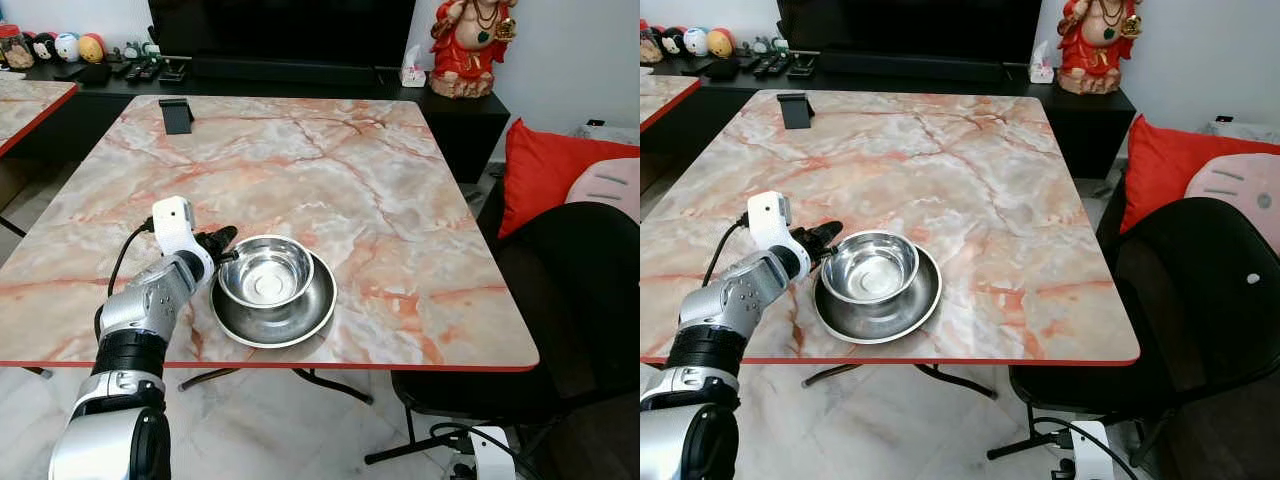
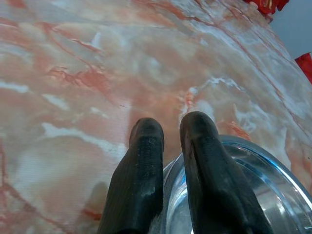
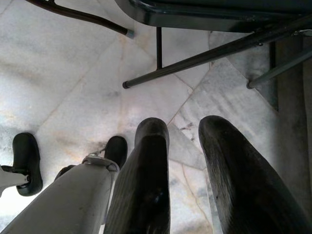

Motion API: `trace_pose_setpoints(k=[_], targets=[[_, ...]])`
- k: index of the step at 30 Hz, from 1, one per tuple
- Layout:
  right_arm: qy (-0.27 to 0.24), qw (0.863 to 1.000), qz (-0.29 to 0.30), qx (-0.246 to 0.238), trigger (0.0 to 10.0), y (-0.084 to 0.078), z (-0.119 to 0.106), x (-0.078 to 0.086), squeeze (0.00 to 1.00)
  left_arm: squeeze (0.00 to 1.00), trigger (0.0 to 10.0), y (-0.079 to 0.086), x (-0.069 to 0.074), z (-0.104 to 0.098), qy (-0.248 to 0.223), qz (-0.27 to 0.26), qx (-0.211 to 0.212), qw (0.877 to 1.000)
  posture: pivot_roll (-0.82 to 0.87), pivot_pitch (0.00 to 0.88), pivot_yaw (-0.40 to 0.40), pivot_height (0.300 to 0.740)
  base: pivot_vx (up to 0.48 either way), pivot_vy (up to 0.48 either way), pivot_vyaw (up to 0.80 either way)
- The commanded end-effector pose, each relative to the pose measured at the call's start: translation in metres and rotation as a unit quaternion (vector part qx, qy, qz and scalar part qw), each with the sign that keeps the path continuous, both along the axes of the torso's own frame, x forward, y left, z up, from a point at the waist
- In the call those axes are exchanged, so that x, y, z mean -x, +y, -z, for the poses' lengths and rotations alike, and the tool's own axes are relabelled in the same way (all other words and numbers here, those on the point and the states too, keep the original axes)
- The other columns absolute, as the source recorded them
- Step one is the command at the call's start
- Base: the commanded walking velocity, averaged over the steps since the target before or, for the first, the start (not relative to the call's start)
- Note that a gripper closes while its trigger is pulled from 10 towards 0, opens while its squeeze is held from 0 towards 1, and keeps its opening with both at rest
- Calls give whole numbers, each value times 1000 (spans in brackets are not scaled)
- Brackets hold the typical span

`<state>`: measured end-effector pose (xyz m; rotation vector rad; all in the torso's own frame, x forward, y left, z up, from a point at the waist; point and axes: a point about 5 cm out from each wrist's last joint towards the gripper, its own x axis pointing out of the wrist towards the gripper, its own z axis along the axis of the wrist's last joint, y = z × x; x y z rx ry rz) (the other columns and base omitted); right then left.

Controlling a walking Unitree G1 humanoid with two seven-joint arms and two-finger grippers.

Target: Setting the table

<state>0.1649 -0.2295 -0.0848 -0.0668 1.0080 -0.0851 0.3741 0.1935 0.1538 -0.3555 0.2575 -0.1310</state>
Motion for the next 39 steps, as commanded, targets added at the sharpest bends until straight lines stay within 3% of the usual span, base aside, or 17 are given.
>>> trace_pose_setpoints(k=[1, 2, 15, 16, 26, 30, 32, 39], targets=[[2, 1000, 3, 0, 10000, -2, 0, 1, 0, 63, 10000, 1, -2, -8, -12, -2, -7, 1000, 87, 0, -56, 740, 0, 0, 0], [2, 1000, 4, 0, 10000, -2, 0, 1, 0, 1000, 10000, 1, -2, -6, -7, 0, -14, 1000, 87, 0, -56, 740, 0, 0, 0], [2, 1000, 5, -1, 10000, -2, 0, 0, 0, 1000, 10000, -2, -2, -3, 11, 9, -8, 1000, 85, 0, -53, 740, 0, 0, 0], [2, 1000, 5, -1, 10000, -2, 0, 0, 0, 0, 10000, -1, -2, -1, 19, 6, -12, 1000, 85, 0, -53, 740, 0, 0, 0], [2, 1000, 5, -3, 10000, -2, 0, 0, 0, 0, 10000, 4, -1, 6, 47, -20, -4, 999, 82, 0, -53, 740, 0, 0, 0], [2, 1000, 5, -2, 10000, -2, 0, 0, 0, 0, 10000, 2, -1, 6, 54, -8, 2, 998, 82, 0, -52, 740, 0, 0, 0], [2, 1000, 4, -2, 10000, -2, 0, 0, 0, 0, 10000, -1, -1, 5, 53, 3, 25, 998, 82, 0, -52, 740, 0, 0, 0], [2, 1000, 4, -2, 10000, -2, 0, 0, 0, 0, 10000, -4, -1, -1, 36, 15, 25, 999, 82, 0, -53, 740, 0, 0, 0]])
